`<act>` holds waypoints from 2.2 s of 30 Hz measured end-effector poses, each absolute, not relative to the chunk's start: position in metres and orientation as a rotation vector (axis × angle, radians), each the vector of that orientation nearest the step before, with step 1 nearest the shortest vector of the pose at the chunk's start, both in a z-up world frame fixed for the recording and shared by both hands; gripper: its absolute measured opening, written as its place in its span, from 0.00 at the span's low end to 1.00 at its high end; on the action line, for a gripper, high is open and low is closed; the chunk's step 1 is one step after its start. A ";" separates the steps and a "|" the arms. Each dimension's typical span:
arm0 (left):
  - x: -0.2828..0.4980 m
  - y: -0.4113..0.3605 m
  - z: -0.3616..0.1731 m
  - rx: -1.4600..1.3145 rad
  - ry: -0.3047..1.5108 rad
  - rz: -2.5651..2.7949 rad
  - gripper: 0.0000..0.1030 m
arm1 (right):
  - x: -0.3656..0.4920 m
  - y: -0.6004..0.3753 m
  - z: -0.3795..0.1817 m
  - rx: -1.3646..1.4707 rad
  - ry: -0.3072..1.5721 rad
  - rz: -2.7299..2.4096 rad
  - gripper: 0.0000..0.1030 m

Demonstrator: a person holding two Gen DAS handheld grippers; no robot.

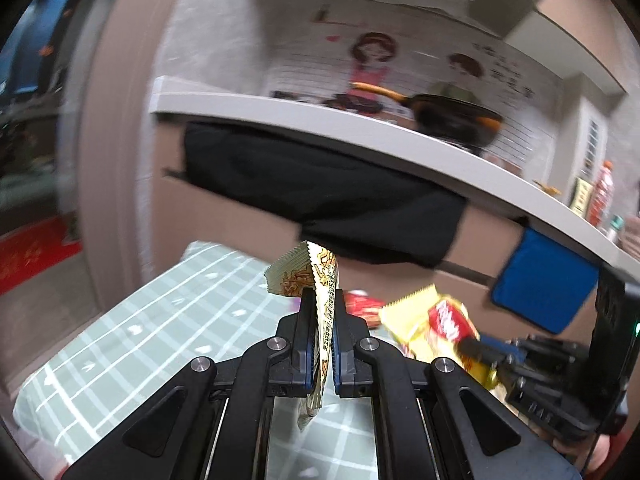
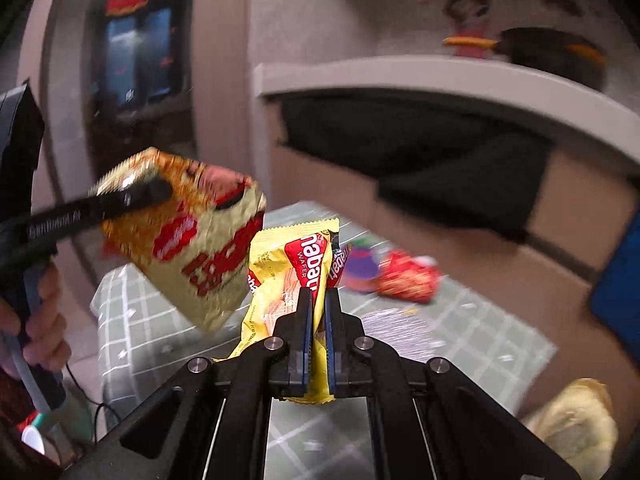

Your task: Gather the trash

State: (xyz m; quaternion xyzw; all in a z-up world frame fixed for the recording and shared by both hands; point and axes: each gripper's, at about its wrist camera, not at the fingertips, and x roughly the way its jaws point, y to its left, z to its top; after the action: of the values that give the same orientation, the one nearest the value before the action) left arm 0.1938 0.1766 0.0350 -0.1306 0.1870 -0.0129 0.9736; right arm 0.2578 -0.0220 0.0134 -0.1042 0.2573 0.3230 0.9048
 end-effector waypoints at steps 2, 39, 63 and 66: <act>0.203 0.153 0.043 -0.242 0.376 -0.072 0.06 | 0.263 -0.047 0.024 -0.190 0.502 0.626 0.05; 0.341 -0.170 -0.045 -0.259 0.761 -0.677 0.08 | 0.287 -0.351 -0.014 -0.010 0.540 0.061 0.07; 0.328 -0.052 -0.025 -0.201 0.686 -0.423 0.45 | 0.299 -0.336 -0.056 0.016 0.663 0.074 0.35; 0.322 -0.023 -0.022 -0.202 0.672 -0.375 0.45 | 0.298 -0.328 -0.047 0.002 0.644 0.079 0.35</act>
State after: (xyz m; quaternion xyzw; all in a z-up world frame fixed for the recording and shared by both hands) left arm 0.3220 -0.0231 -0.0223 -0.0984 0.3271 -0.1825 0.9220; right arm 0.2983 -0.3277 -0.0465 0.0010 0.3164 0.0388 0.9478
